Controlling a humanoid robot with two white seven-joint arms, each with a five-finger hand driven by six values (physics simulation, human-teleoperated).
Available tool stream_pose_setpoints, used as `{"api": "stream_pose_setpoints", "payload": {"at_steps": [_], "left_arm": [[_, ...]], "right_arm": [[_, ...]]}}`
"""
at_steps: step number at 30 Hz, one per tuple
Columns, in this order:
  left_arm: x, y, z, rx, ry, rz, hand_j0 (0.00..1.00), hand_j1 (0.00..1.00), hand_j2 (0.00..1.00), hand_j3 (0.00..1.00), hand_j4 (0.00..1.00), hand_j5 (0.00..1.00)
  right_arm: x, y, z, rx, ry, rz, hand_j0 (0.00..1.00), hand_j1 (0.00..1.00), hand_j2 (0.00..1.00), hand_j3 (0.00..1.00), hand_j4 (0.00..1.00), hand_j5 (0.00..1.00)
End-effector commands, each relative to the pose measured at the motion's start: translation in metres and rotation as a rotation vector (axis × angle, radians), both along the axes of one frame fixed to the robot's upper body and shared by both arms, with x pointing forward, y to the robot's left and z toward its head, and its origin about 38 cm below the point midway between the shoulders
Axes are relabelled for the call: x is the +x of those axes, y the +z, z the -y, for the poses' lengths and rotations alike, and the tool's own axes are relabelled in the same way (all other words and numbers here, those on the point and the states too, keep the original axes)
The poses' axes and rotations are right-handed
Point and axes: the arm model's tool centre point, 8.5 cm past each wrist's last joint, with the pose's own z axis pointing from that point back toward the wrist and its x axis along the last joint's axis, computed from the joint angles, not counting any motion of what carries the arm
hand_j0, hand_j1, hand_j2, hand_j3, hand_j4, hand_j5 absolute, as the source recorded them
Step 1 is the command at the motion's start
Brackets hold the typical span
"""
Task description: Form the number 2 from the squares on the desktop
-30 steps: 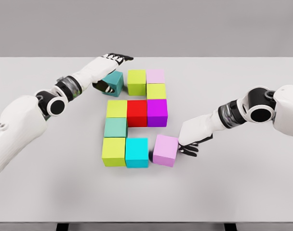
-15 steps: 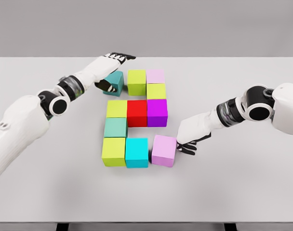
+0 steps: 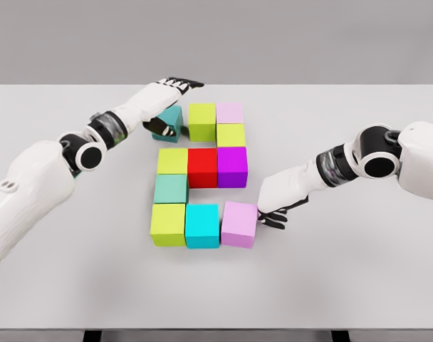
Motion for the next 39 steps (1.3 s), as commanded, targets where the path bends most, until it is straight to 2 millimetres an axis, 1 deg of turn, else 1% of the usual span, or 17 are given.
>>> {"api": "stream_pose_setpoints", "payload": {"at_steps": [1,4,6,13,15,18,23,24,26,29,30,31,33,34,35,36,39], "left_arm": [[0.0,0.001,0.001,-0.007,-0.001,0.001,1.0,1.0,1.0,1.0,1.0,1.0],[0.0,0.001,0.001,-0.007,-0.001,0.001,1.0,1.0,1.0,1.0,1.0,1.0],[0.0,0.001,0.001,-0.007,0.0,0.001,1.0,1.0,1.0,1.0,1.0,1.0],[0.0,0.002,0.006,-0.014,-0.007,0.001,1.0,1.0,1.0,1.0,1.0,1.0],[0.0,0.002,0.008,-0.016,-0.009,0.001,1.0,1.0,1.0,1.0,1.0,1.0],[0.0,0.002,0.007,-0.015,-0.008,0.001,1.0,1.0,1.0,1.0,1.0,1.0],[0.0,0.003,-0.001,-0.006,-0.005,0.006,1.0,1.0,1.0,1.0,1.0,1.0],[-0.001,0.005,-0.001,-0.012,-0.014,0.009,1.0,1.0,1.0,1.0,1.0,1.0],[-0.003,0.015,-0.012,-0.013,-0.016,0.027,1.0,1.0,1.0,1.0,1.0,1.0],[-0.013,0.038,-0.025,-0.043,-0.041,0.058,1.0,1.0,1.0,1.0,1.0,1.0],[-0.016,0.047,-0.031,-0.043,-0.049,0.07,1.0,1.0,1.0,1.0,1.0,1.0],[-0.017,0.05,-0.037,-0.03,-0.045,0.072,1.0,1.0,1.0,1.0,1.0,1.0],[-0.015,0.054,-0.052,0.011,-0.026,0.068,1.0,1.0,1.0,1.0,1.0,1.0],[-0.014,0.052,-0.055,0.033,-0.02,0.057,0.96,0.96,0.96,0.96,0.96,0.96],[-0.012,0.05,-0.059,0.049,-0.01,0.05,0.71,0.71,0.71,0.71,0.71,0.71],[-0.008,0.048,-0.066,0.06,0.011,0.042,0.69,0.69,0.69,0.69,0.69,0.69],[0.006,0.031,-0.098,0.15,0.103,0.006,0.67,0.67,0.67,0.67,0.67,0.67]], "right_arm": [[0.0,0.001,0.0,0.004,-0.003,-0.002,0.14,0.14,0.14,0.14,0.14,0.14],[-0.001,0.0,-0.001,0.005,0.0,-0.004,0.14,0.14,0.14,0.14,0.14,0.14],[-0.001,0.0,-0.008,0.011,0.012,-0.003,0.14,0.14,0.14,0.14,0.14,0.14],[0.001,0.003,-0.009,0.011,0.014,0.003,0.14,0.14,0.14,0.14,0.14,0.14],[0.001,0.002,-0.008,0.008,0.011,0.004,0.14,0.14,0.14,0.14,0.14,0.14],[0.013,-0.001,0.009,-0.013,-0.048,0.007,0.14,0.14,0.14,0.14,0.14,0.14],[0.014,-0.001,0.011,-0.018,-0.053,0.009,0.14,0.14,0.14,0.14,0.14,0.14],[0.013,-0.001,0.012,-0.018,-0.053,0.009,0.14,0.14,0.14,0.14,0.14,0.14],[0.014,0.0,0.013,-0.019,-0.056,0.011,0.14,0.14,0.14,0.14,0.14,0.14],[0.017,0.006,0.02,-0.024,-0.069,0.023,0.17,0.17,0.17,0.17,0.17,0.17],[0.019,0.009,0.021,-0.024,-0.072,0.031,0.19,0.19,0.19,0.19,0.19,0.19],[0.022,0.013,0.023,-0.023,-0.08,0.042,0.24,0.24,0.24,0.24,0.24,0.24],[0.033,0.018,0.04,-0.031,-0.138,0.058,0.41,0.41,0.41,0.41,0.41,0.41],[0.039,0.021,0.048,-0.033,-0.165,0.068,0.58,0.58,0.58,0.58,0.58,0.58],[0.044,0.023,0.053,-0.036,-0.186,0.075,0.87,0.87,0.87,0.87,0.87,0.87],[0.046,0.023,0.061,-0.042,-0.208,0.077,1.0,1.0,1.0,1.0,1.0,1.0],[0.053,0.025,0.074,-0.053,-0.251,0.082,1.0,1.0,1.0,1.0,1.0,1.0]]}}
